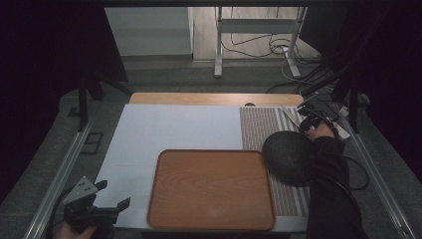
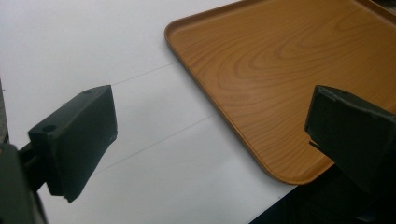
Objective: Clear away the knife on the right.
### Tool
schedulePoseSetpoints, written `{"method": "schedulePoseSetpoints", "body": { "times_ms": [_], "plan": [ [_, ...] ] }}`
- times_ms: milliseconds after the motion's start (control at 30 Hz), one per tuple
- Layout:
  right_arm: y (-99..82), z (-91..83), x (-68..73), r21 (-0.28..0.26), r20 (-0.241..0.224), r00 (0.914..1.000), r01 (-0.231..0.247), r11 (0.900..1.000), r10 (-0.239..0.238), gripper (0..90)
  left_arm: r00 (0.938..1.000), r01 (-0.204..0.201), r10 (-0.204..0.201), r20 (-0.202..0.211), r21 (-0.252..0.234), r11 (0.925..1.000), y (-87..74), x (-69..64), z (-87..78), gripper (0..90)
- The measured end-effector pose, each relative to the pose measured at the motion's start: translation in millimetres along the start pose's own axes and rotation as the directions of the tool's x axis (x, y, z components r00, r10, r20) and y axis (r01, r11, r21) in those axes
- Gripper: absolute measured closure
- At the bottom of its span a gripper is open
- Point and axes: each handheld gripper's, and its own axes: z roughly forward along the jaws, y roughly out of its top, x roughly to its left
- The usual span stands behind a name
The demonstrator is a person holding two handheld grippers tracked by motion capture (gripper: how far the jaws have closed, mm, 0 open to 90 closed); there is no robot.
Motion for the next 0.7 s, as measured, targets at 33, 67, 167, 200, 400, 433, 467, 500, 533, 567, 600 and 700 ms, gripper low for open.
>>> {"method": "schedulePoseSetpoints", "body": {
  "times_ms": [33, 67, 167, 200, 400, 433, 467, 500, 533, 567, 600, 700],
  "plan": [
    [-2.0, -2.1, -2.9, -0.006, 0.001, 1.0, -0.008, 0.9999, 0.008, 80.8, 1.0, 0.001, -0.001, 0.0, 0.0, 1.0, 0.0, 0.0, 0.1, 3.4],
    [-3.6, -4.5, -5.6, -0.009, 0.001, 0.9998, -0.019, 0.9998, 0.019, 80.8, 1.0, 0.001, -0.001, 0.0, 0.001, 1.0, 0.0, 0.1, 0.1, 3.4],
    [-8.7, -12.3, -12.7, -0.029, -0.003, 0.9992, -0.04, 0.9988, 0.04, 80.8, 1.0, 0.003, -0.003, 0.001, -0.001, 1.0, 0.0, 0.4, 0.0, 3.4],
    [-12.1, -18.9, -15.9, -0.038, 0.0, 0.999, -0.044, 0.9983, 0.044, 80.8, 1.0, 0.003, -0.003, 0.001, 0.0, 1.0, 0.0, 0.4, 0.1, 3.4],
    [-18.7, -35.2, -19.2, -0.074, -0.011, 0.9986, -0.051, 0.9959, 0.051, 80.8, 1.0, 0.001, -0.001, -0.001, 0.002, 1.0, 0.3, -0.2, 0.4, 3.4],
    [-19.3, -37.4, -18.8, -0.078, -0.016, 0.9986, -0.052, 0.9956, 0.05, 80.8, 1.0, 0.001, -0.001, -0.001, 0.003, 1.0, 0.4, -0.2, 0.5, 3.4],
    [-19.7, -39.7, -17.6, -0.084, -0.018, 0.9986, -0.05, 0.9952, 0.049, 80.8, 1.0, 0.001, -0.001, -0.001, 0.003, 1.0, 0.4, -0.2, 0.5, 3.4],
    [-20.0, -42.0, -16.3, -0.088, -0.027, 0.9984, -0.051, 0.9948, 0.049, 80.8, 1.0, 0.002, -0.002, -0.001, 0.003, 1.0, 0.4, -0.1, 0.4, 3.4],
    [-20.0, -44.1, -14.6, -0.094, -0.038, 0.9981, -0.051, 0.9943, 0.048, 80.8, 1.0, 0.002, -0.002, -0.001, 0.003, 1.0, 0.4, -0.1, 0.4, 3.4],
    [-20.0, -46.3, -12.4, -0.101, -0.044, 0.9982, -0.045, 0.9939, 0.041, 80.8, 1.0, 0.003, -0.003, -0.001, 0.003, 1.0, 0.4, 0.0, 0.4, 3.4],
    [-19.8, -48.7, -10.0, -0.1, -0.051, 0.9981, -0.04, 0.9941, 0.035, 80.8, 1.0, 0.003, -0.003, -0.001, 0.003, 1.0, 0.4, 0.0, 0.4, 3.4],
    [-18.9, -54.3, -1.1, -0.108, -0.078, 0.9967, -0.029, 0.9937, 0.021, 80.8, 1.0, 0.003, -0.003, -0.001, 0.002, 1.0, 0.3, 0.0, 0.3, 3.4]
  ]
}}
